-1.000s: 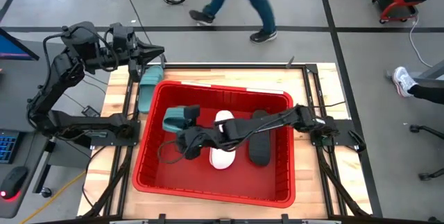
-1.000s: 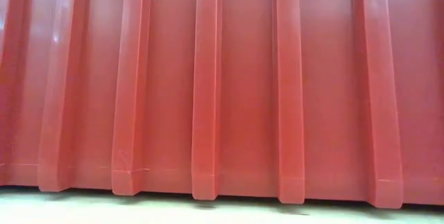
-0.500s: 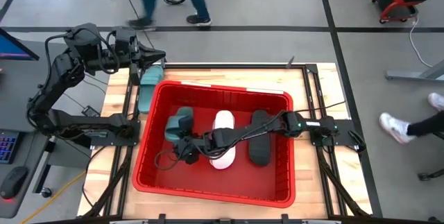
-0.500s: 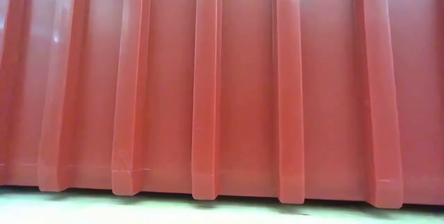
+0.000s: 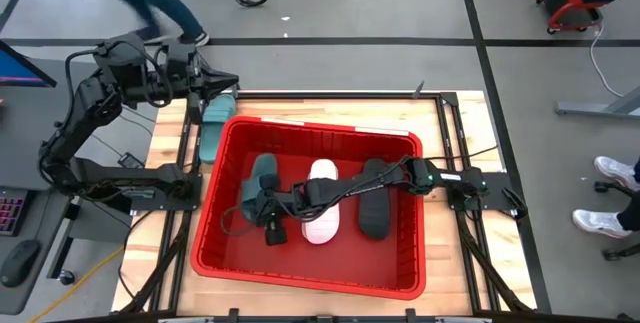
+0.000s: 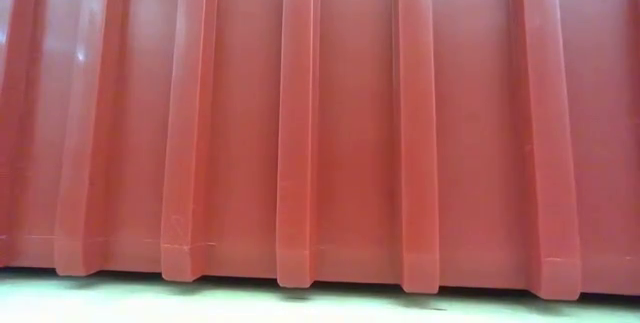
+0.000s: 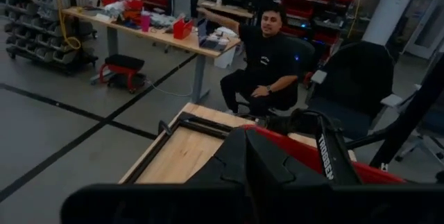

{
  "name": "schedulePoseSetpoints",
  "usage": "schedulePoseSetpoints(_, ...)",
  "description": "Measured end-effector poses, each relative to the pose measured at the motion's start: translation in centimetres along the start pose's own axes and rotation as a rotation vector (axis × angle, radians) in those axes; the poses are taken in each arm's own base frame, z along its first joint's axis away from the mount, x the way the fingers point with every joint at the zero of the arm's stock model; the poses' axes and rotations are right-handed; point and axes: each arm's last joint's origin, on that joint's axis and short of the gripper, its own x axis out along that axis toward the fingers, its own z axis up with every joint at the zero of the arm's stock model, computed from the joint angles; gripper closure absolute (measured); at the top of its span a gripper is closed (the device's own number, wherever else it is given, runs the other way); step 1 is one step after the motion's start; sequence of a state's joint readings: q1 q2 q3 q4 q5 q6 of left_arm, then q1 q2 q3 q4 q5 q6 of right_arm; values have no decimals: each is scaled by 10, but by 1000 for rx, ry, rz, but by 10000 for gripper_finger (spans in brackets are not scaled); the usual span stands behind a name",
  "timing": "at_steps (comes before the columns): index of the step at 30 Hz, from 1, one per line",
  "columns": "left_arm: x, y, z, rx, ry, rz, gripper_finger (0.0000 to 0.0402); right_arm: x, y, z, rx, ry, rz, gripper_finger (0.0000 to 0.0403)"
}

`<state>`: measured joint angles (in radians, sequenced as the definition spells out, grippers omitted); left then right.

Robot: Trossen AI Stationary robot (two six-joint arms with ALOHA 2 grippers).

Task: Pick and place slides into bin
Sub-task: Put the right green slide into the red bin

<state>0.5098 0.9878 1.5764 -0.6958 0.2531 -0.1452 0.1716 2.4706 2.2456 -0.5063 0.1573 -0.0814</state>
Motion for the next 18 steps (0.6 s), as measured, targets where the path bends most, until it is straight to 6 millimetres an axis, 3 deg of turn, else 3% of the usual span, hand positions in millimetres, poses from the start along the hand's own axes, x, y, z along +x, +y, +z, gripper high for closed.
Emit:
schedulePoseSetpoints(10,-1,4,-15,-35,146,96,381,3,-22,-3,249,12,237,74)
schedulePoseSetpoints(18,-1,4,-16,-60,153,98,393,3,-28,-3,368,30,388,52)
